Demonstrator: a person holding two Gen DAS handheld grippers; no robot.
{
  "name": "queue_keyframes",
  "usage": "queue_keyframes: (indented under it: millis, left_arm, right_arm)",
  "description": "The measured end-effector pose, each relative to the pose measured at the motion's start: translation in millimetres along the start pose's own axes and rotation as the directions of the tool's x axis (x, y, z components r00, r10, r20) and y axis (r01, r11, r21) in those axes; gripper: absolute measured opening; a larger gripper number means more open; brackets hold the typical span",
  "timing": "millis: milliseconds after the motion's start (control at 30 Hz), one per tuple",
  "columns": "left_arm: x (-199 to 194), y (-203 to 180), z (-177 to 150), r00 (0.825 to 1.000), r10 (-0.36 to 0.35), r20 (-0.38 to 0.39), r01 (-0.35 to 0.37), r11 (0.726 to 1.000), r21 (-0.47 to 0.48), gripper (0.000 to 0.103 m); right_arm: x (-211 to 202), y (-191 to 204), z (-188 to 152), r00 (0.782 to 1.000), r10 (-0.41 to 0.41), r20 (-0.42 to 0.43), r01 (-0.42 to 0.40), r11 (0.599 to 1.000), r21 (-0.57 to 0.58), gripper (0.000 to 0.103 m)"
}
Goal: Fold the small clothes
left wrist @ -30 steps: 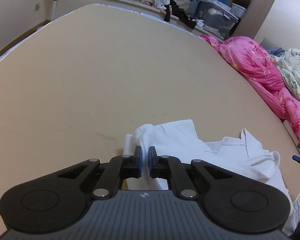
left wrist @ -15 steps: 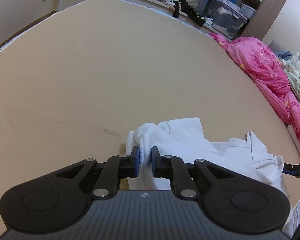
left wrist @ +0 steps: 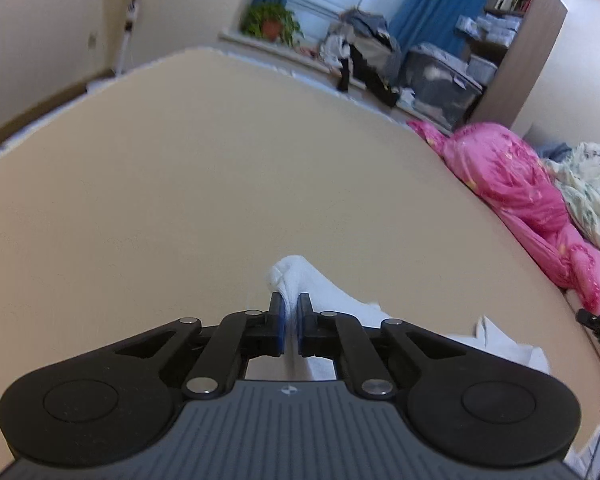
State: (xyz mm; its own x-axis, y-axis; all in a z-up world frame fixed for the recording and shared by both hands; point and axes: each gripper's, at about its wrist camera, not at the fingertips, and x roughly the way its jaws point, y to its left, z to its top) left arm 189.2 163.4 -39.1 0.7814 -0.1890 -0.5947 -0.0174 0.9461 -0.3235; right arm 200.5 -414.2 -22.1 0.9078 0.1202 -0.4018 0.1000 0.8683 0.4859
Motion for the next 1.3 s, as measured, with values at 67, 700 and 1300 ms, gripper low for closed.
queue_keyframes:
  millis: [67,700,1300]
  left_arm:
    - [12.1,-0.6,-3.7,0.998,0.052,-0.044,-0.051,0.999,0.017,0.006]
    - [14.1,7.6,10.2,0.997,0.006,0.078,0.0,0.997,-0.072,0.006]
    - [-10.5,2.6,-10.5,0.973,0.006,-0.233,-0.023,0.997,-0.072,0.026]
  right_arm:
    - [13.5,-2.7,-0.8,0.997,-0.051,-0.049,0.051,0.999,-0.015,0.0]
    - [11.2,34.1,-2.9,0.997,0.074,0.015,-0.072,0.99,-0.122,0.005]
    - [-7.6,28.5,-22.9,0.938,-0.09,-0.336,0.055,0.992,-0.112,0.03]
